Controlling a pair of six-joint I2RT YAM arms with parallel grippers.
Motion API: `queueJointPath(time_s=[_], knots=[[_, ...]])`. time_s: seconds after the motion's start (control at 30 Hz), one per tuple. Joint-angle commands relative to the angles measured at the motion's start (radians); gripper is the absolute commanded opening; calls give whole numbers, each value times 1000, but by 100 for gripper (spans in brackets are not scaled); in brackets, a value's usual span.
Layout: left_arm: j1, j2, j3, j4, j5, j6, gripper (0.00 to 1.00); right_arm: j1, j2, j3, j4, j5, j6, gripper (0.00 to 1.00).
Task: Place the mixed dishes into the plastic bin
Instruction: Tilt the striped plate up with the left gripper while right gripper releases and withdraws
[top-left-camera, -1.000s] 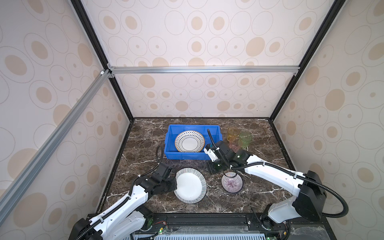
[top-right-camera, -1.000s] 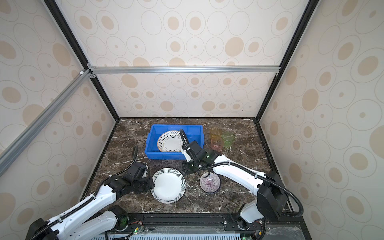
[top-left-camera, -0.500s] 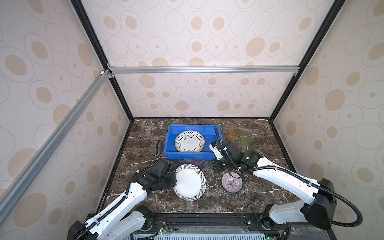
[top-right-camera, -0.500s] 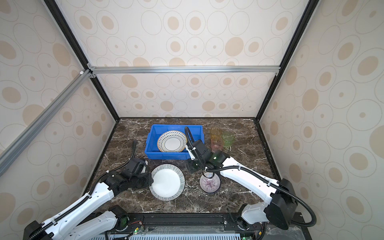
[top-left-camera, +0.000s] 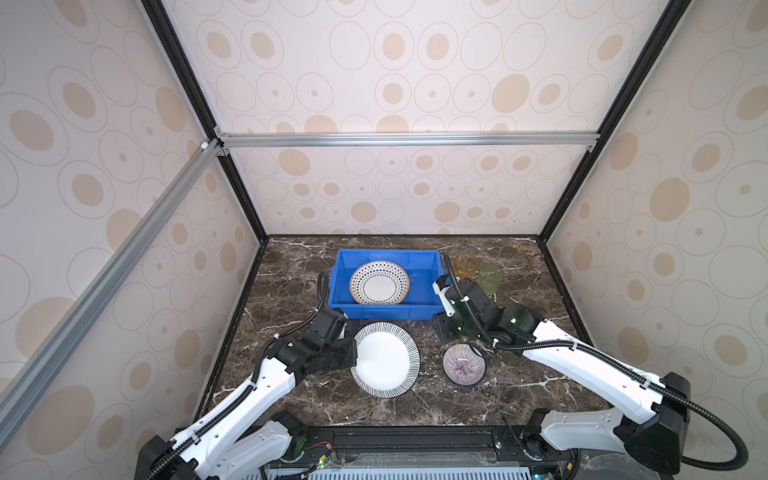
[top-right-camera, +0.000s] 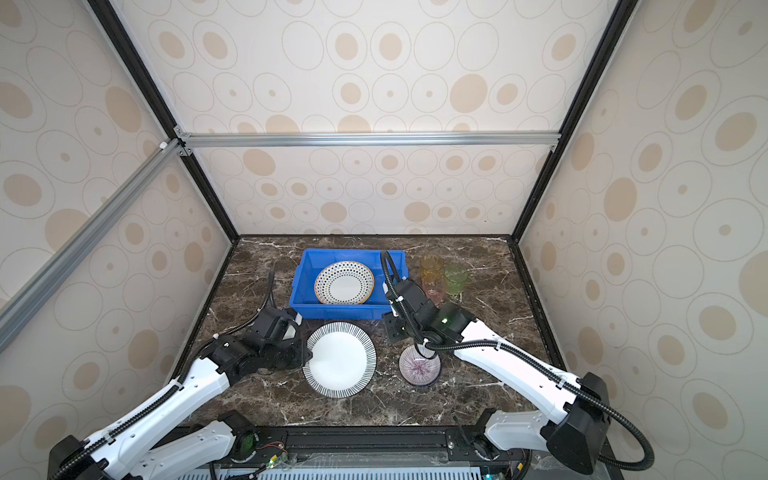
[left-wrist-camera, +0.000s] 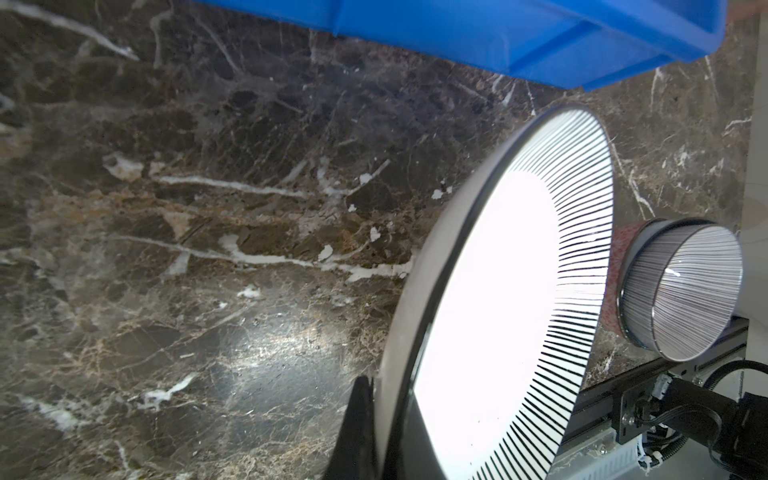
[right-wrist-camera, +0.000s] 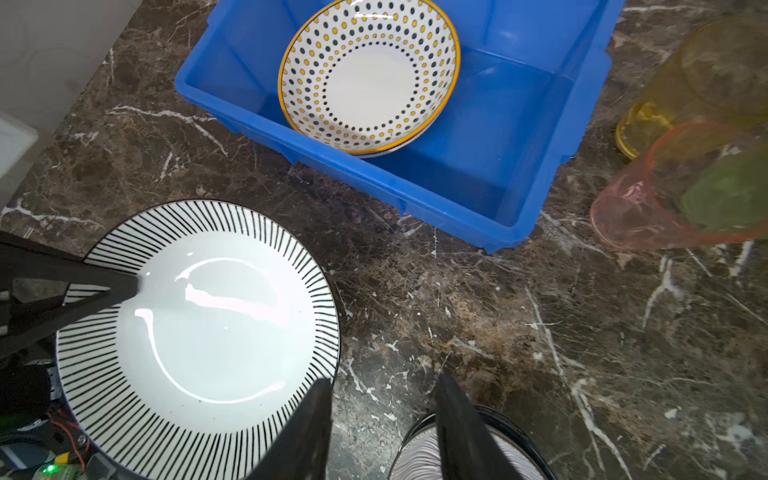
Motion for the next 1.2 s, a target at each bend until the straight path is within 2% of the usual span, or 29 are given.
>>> queueJointPath(time_s=[0.0, 0.4, 0.77, 1.17], knots=[[-7, 10, 115, 82, 31, 27, 0, -22, -30, -8, -32, 53, -25, 45], [-7, 57, 223, 59, 22, 44, 0, -128, -63, -21, 6, -32, -36, 45], [-7, 108, 277, 78, 37, 59, 0, -273, -105, -45, 76, -191, 7, 45], [-7, 169, 372, 90, 42, 87, 0, -339, -98, -33, 86, -238, 8, 46]])
